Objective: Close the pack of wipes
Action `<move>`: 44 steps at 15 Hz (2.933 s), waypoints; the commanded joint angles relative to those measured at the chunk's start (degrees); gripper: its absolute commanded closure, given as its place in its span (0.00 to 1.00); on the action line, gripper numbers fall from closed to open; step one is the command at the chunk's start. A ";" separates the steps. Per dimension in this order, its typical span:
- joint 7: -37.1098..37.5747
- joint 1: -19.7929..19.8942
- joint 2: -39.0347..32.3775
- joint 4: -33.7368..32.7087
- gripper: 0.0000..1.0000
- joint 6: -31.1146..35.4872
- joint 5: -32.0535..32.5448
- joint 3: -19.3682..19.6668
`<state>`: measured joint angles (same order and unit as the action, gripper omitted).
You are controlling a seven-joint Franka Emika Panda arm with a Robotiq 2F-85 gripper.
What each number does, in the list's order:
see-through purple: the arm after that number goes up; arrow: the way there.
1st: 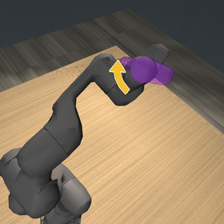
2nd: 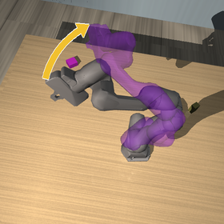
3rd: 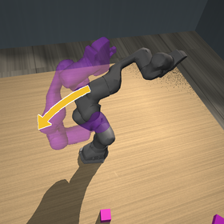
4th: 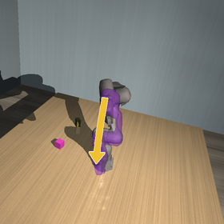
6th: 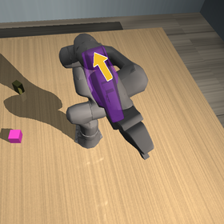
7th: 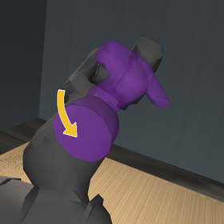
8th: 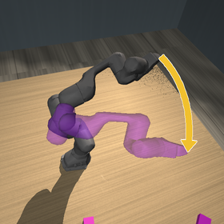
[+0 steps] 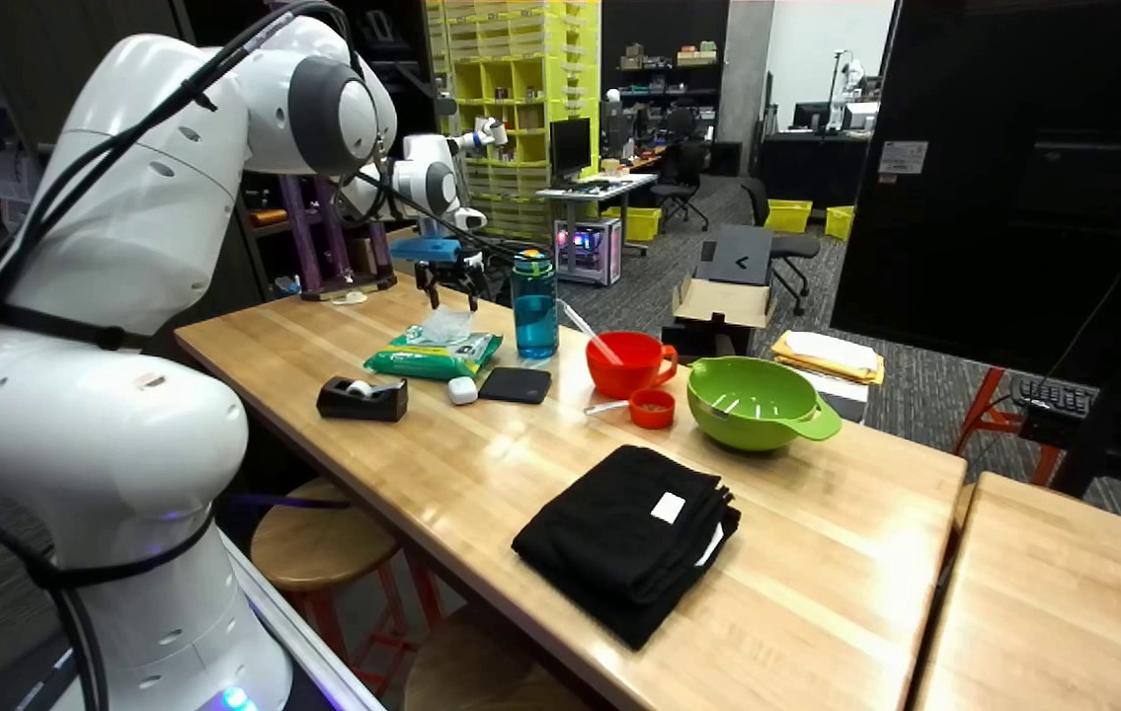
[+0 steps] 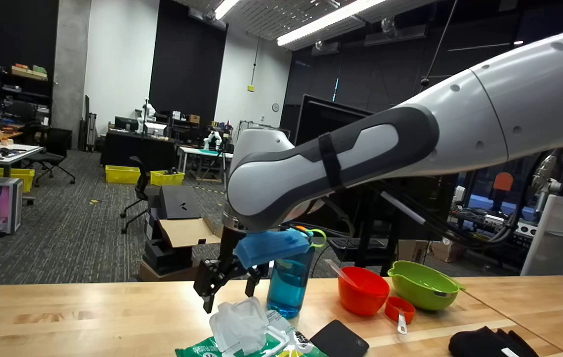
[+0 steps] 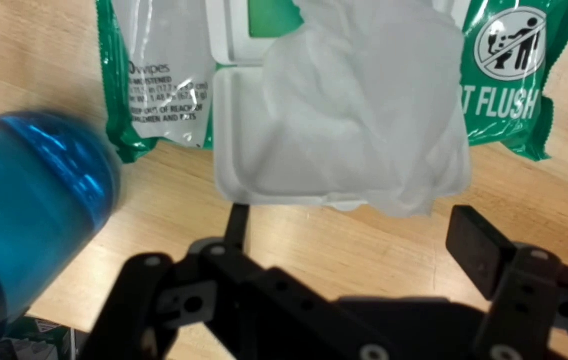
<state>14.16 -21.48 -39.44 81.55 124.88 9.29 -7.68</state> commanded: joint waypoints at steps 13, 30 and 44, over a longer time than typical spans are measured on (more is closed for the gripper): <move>3.80 -0.95 4.25 2.00 0.00 -4.11 -0.77 0.56; 13.71 -6.45 4.44 1.76 0.00 -6.58 9.89 5.43; 21.88 -8.85 2.98 0.45 0.00 -7.95 11.82 5.76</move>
<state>33.51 -28.64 -37.00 81.77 118.42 19.42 -2.95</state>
